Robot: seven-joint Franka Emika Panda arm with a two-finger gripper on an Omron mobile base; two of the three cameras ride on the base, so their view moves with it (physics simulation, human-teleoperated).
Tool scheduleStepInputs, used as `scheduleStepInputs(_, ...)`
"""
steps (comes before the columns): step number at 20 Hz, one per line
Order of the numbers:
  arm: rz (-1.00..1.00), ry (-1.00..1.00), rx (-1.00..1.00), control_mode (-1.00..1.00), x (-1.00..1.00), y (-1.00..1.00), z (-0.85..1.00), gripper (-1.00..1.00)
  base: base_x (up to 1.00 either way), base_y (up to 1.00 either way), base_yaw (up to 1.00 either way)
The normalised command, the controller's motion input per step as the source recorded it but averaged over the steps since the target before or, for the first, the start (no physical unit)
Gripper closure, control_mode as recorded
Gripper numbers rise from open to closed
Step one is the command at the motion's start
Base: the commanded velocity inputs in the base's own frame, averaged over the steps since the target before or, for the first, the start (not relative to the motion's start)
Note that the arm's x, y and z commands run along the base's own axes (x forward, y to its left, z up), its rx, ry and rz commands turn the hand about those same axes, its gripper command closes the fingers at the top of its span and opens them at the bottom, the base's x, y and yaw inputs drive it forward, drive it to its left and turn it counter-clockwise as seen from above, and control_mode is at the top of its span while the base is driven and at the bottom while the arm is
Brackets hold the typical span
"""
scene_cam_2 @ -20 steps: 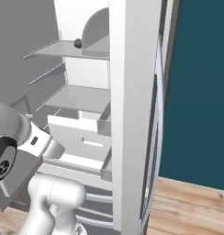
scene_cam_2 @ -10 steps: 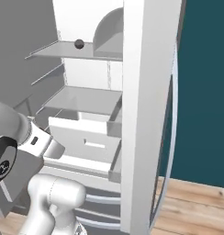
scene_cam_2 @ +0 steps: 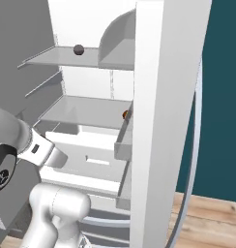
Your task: Gather the eggplant and broccoli from the fridge and place them on a tray on the dining counter. Then gather the chicken drumsticks from the fridge and place them on the other tray.
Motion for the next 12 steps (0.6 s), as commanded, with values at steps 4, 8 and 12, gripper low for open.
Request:
scheduleStepInputs(4,0.00,0.00,0.00,1.00,0.00,0.00,0.00,-1.00,0.56,-0.01,-0.03)
scheduleStepInputs(8,0.00,0.00,0.00,1.00,0.00,0.00,0.00,-1.00,0.63,-0.05,-0.04)
scheduleStepInputs(12,0.00,0.00,0.00,1.00,0.00,0.00,0.00,-1.00,0.74,-0.14,-0.03)
